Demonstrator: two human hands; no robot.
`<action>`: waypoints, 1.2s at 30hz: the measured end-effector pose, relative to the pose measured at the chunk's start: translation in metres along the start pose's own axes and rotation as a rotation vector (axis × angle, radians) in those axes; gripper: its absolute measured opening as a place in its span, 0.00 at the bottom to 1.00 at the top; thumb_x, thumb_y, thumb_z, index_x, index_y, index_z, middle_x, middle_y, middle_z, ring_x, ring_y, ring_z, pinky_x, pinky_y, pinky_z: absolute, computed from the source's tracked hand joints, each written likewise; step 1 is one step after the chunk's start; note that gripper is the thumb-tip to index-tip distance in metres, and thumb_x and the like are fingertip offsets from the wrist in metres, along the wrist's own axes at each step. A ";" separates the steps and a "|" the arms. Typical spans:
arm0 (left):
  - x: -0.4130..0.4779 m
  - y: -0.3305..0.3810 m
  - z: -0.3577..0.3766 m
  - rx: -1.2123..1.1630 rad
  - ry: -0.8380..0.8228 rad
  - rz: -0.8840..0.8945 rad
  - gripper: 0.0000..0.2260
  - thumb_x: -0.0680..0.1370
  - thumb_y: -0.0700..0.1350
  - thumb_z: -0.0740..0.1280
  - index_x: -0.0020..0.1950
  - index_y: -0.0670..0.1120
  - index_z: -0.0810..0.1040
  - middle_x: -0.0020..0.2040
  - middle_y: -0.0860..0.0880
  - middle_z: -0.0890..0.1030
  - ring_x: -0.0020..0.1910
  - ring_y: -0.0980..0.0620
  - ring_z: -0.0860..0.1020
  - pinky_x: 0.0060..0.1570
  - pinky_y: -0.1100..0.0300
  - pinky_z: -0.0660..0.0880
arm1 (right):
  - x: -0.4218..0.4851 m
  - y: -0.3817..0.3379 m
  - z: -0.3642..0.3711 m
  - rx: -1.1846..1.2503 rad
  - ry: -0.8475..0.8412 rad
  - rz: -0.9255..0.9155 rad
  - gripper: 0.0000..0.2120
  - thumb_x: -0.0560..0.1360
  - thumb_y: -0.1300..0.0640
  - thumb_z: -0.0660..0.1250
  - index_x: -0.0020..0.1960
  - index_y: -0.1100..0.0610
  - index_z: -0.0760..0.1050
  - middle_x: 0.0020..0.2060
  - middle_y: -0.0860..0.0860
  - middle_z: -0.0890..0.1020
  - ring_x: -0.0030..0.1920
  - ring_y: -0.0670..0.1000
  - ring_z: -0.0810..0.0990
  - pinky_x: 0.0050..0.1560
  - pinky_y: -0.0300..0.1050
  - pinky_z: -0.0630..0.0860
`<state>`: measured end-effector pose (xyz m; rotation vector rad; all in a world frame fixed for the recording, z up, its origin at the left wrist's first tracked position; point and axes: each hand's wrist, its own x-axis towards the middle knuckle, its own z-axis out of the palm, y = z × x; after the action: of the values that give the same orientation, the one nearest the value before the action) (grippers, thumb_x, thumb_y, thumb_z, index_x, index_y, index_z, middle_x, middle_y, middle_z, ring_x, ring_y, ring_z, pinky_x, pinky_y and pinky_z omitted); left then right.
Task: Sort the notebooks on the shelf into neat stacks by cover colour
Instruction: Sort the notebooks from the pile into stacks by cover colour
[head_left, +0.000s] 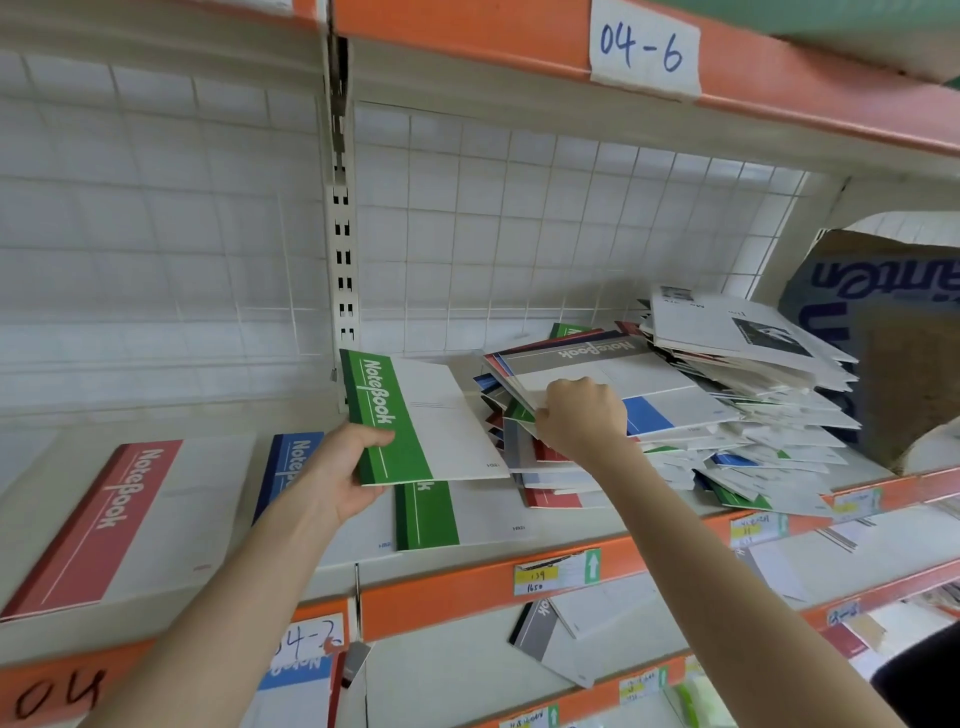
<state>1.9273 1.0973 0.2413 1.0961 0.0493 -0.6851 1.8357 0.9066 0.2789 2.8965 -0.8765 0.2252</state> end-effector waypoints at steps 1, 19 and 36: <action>0.001 0.000 0.000 0.002 -0.004 -0.002 0.11 0.76 0.29 0.58 0.49 0.43 0.74 0.45 0.43 0.79 0.42 0.47 0.77 0.38 0.54 0.73 | 0.000 0.001 -0.002 0.027 -0.002 0.014 0.13 0.79 0.55 0.57 0.59 0.60 0.73 0.47 0.55 0.78 0.43 0.54 0.76 0.34 0.40 0.70; 0.015 0.010 -0.014 -0.050 -0.073 -0.086 0.09 0.82 0.44 0.58 0.49 0.42 0.75 0.40 0.42 0.82 0.41 0.46 0.79 0.38 0.51 0.79 | -0.013 0.008 0.009 0.252 0.246 -0.095 0.10 0.77 0.65 0.58 0.55 0.62 0.75 0.45 0.58 0.81 0.41 0.59 0.76 0.30 0.39 0.65; 0.015 0.014 -0.017 0.217 -0.093 -0.074 0.04 0.78 0.38 0.61 0.51 0.42 0.74 0.43 0.43 0.78 0.40 0.46 0.76 0.36 0.53 0.72 | -0.001 -0.009 0.009 0.373 0.099 -0.008 0.18 0.79 0.52 0.59 0.66 0.57 0.70 0.61 0.53 0.75 0.58 0.53 0.74 0.54 0.44 0.74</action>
<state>1.9517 1.1073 0.2387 1.2736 -0.0662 -0.8215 1.8410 0.9131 0.2698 3.1889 -0.8890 0.5847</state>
